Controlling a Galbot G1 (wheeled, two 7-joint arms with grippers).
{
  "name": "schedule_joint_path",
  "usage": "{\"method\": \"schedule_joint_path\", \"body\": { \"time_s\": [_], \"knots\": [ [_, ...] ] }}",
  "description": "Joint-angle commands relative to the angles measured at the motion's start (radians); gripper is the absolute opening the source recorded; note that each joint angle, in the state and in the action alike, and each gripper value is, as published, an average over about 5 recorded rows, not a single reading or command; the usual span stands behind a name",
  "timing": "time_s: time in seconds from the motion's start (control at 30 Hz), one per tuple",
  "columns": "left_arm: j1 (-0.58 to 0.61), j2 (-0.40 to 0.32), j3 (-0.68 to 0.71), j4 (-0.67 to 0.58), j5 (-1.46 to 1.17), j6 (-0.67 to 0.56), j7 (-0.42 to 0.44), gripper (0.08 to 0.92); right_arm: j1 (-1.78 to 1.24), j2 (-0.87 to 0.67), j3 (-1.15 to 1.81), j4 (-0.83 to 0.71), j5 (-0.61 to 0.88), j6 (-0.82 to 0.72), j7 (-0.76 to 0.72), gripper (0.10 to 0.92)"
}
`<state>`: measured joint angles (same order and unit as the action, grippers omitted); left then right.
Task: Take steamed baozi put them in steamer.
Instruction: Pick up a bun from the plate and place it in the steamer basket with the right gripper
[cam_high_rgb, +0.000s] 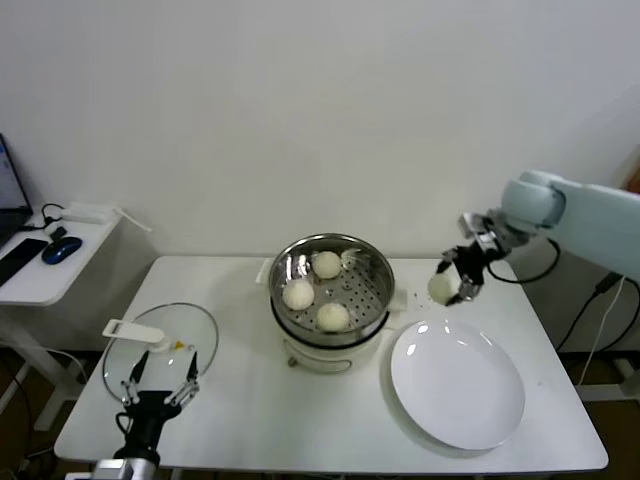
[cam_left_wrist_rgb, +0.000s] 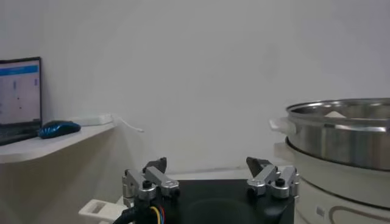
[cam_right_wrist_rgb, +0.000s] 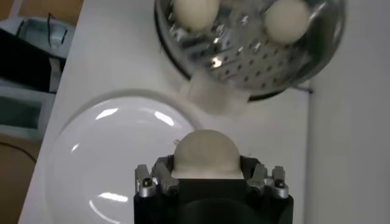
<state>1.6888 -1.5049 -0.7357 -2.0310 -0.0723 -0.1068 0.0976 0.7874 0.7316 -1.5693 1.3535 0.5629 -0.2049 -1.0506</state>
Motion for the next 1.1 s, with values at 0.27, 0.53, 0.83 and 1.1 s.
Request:
{"method": "schedule_joint_path", "body": {
  "time_s": [0.27, 0.53, 0.83, 1.1],
  "knots": [
    [-0.007, 0.011, -0.004, 0.006, 0.009, -0.010, -0.002, 0.823, 0.093, 0.394, -0.077, -0.109, 0.308, -0.061, 0.065, 0.704],
    [0.000, 0.016, -0.015, 0.004, 0.002, -0.009, -0.002, 0.823, -0.059, 0.434, -0.019, -0.181, 0.227, -0.075, 0.080, 0.725],
    [0.007, 0.020, -0.021, 0.012, -0.008, -0.011, -0.002, 0.823, -0.168, 0.420, 0.011, -0.255, 0.136, -0.074, 0.081, 0.729],
    [0.011, 0.020, -0.021, 0.020, -0.012, -0.013, -0.002, 0.823, -0.212, 0.433, 0.030, -0.331, 0.089, -0.068, 0.074, 0.727]
  ]
}}
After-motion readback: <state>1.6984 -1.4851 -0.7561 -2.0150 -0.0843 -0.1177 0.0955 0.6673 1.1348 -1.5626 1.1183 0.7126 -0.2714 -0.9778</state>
